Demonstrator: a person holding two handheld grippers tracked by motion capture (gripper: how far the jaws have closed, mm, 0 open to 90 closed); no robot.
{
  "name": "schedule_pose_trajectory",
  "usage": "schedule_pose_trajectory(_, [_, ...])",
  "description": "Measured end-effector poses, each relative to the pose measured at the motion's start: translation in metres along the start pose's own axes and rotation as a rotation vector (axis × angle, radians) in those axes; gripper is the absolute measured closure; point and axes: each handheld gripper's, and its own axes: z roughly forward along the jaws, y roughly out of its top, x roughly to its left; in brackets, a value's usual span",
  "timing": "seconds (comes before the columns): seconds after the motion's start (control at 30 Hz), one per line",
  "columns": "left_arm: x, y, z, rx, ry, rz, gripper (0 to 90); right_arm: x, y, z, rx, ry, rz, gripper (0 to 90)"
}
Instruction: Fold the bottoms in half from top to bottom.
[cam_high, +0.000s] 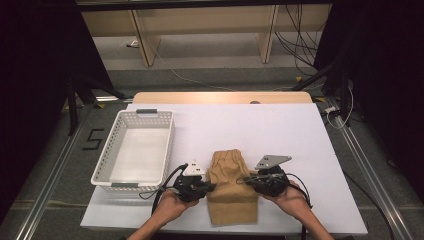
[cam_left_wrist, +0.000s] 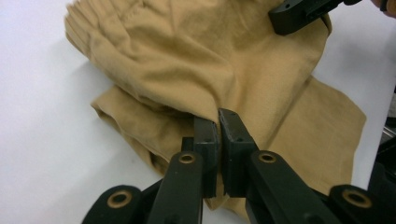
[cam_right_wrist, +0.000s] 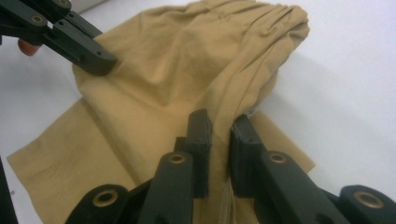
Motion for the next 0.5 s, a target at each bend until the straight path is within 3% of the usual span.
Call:
schedule_pose_trajectory(0.4, [-0.003, -0.014, 0.010, 0.081, -0.024, -0.016, 82.9, 0.008, -0.014, 0.007, 0.100, 0.006, 0.011, 78.3])
schedule_pose_trajectory(0.5, [-0.004, -0.012, 0.008, 0.089, -0.013, -0.005, 81.4, 0.006, -0.014, 0.006, 0.105, 0.008, 0.013, 70.3])
